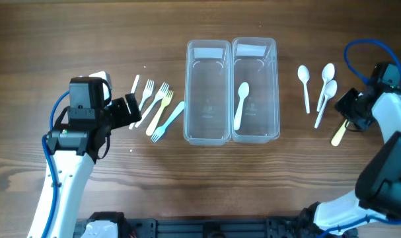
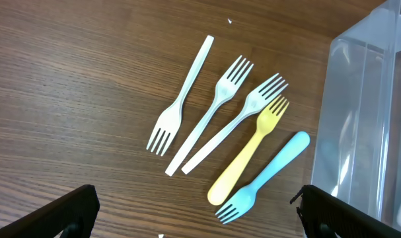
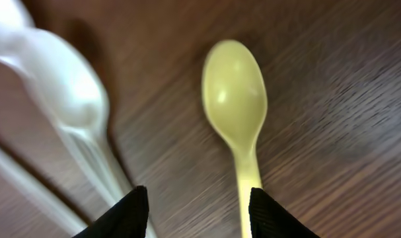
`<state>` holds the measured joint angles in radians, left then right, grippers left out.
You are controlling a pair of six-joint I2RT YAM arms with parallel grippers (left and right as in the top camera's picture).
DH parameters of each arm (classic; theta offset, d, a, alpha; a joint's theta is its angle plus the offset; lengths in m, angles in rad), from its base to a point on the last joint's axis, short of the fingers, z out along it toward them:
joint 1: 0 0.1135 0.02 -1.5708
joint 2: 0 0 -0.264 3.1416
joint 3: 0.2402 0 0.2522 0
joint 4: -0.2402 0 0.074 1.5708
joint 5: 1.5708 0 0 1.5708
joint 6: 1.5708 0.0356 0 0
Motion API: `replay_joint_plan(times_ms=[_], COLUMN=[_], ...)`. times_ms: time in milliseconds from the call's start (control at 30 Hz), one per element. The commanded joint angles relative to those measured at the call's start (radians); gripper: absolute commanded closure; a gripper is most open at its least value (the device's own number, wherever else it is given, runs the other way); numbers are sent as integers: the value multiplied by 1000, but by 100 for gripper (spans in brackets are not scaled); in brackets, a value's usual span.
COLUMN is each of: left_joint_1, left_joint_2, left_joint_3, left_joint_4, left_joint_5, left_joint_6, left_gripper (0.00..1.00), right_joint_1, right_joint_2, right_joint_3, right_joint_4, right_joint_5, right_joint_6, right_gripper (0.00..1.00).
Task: Pack container
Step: 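Grasp the yellow spoon with the right gripper and drop it in the right container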
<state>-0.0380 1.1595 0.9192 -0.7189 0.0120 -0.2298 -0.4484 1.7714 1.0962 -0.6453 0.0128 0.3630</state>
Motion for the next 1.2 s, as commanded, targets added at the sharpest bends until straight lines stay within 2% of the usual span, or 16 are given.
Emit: replay_joint_plan(times_ms=[0, 400, 500, 600, 700, 833, 967, 1167], left_joint_1=[6, 6, 6, 6, 6, 6, 6, 6], left_joint_2=[2, 2, 2, 2, 2, 2, 2, 2], left_joint_3=[19, 19, 19, 19, 19, 19, 19, 19], left_joint_4=[0, 0, 0, 0, 0, 0, 0, 0], left_joint_5=[-10, -10, -10, -10, -10, -10, -10, -10], left_joint_6=[16, 16, 16, 16, 16, 16, 16, 16], left_gripper=[0, 0, 0, 0, 0, 0, 0, 0], right_joint_1=[-15, -16, -17, -17, -17, -17, -16, 29], right_joint_2=[39, 106, 125, 125, 125, 114, -8, -373], right_joint_3=[-12, -12, -12, -12, -12, -11, 2, 8], right_joint_4=[5, 17, 20, 20, 10, -11, -36, -47], right_joint_5=[57, 122, 122, 118, 96, 82, 16, -289], right_joint_6=[14, 7, 7, 7, 7, 23, 29, 28], right_gripper=[52, 52, 60, 72, 91, 96, 96, 96])
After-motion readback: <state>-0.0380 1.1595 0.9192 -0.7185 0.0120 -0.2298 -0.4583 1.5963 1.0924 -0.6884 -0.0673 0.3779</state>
